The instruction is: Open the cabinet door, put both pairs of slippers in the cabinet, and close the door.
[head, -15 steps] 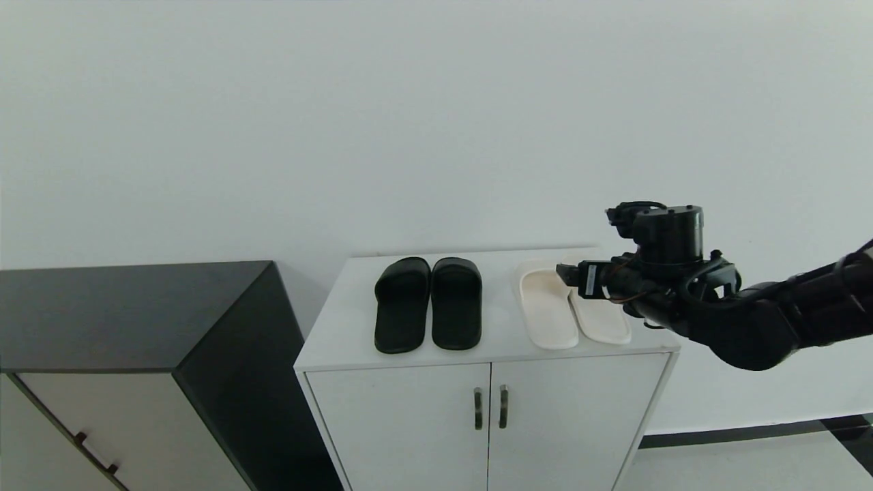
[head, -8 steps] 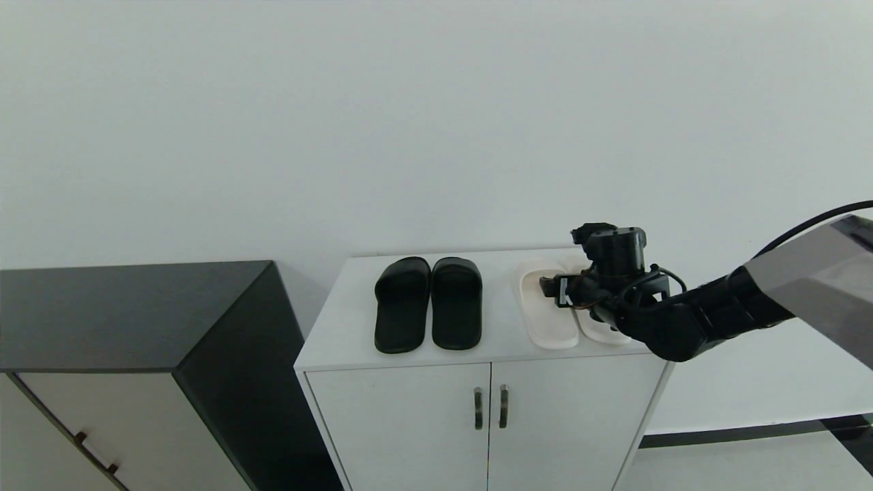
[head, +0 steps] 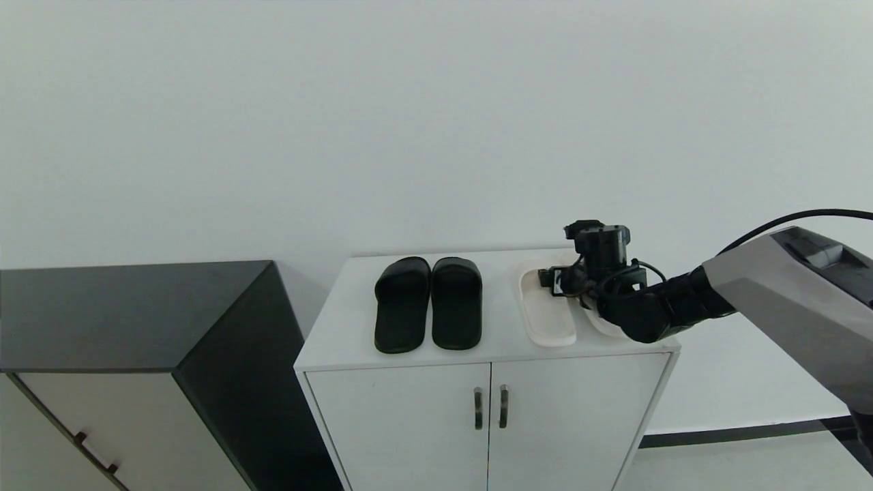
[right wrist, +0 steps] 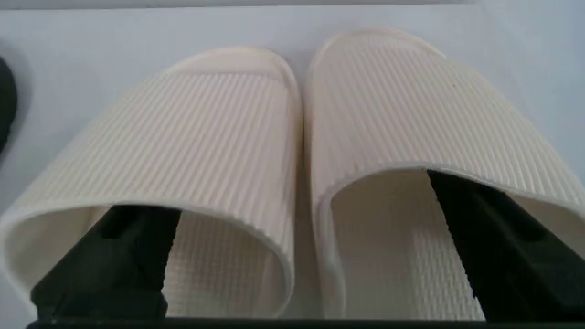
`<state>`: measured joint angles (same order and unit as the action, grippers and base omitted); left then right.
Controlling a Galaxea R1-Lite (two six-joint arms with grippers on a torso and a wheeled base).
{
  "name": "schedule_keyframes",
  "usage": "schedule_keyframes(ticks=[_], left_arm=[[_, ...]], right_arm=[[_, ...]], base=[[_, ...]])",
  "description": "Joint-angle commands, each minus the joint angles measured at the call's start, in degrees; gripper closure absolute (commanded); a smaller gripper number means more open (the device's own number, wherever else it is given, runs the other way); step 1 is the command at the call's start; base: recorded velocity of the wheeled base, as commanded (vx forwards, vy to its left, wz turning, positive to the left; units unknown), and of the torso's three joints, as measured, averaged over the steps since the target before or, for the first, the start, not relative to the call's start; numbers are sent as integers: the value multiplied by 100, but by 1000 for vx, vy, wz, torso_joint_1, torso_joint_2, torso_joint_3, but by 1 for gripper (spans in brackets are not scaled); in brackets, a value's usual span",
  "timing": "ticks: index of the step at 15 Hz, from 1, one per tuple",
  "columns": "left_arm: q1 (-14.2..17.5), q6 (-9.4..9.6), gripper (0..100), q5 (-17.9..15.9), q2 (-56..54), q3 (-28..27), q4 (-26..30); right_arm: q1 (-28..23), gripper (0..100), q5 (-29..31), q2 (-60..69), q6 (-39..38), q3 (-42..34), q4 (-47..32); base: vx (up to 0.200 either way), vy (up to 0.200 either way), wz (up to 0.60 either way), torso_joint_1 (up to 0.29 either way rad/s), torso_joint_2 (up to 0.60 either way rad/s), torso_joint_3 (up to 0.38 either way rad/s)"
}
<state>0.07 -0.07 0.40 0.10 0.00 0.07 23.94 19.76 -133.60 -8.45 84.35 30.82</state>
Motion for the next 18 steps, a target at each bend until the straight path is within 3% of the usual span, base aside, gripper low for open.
schedule_keyframes(ticks=[1,2,9,13,18], left_arm=[[1,-1,100,4,-1,0,1],[1,-1,100,4,-1,0,1],[1,-10,100,4,-1,0,1],[1,-10,100,4,-1,0,1],[1,-10,100,13,-1,0,1]], right_arm=[[-21,0,1,-52,1,91,-14],[-21,100,1,-44,1,91,-14],[49,100,1,27,-17,91,3],[251,100,-86,572,-60,-489,47],[893,100,-1414,2039,-78,-2115,794]], base=[[0,0,0,0,0,0],[0,0,0,0,0,0],[0,0,0,0,0,0],[0,0,0,0,0,0],[0,0,0,0,0,0]])
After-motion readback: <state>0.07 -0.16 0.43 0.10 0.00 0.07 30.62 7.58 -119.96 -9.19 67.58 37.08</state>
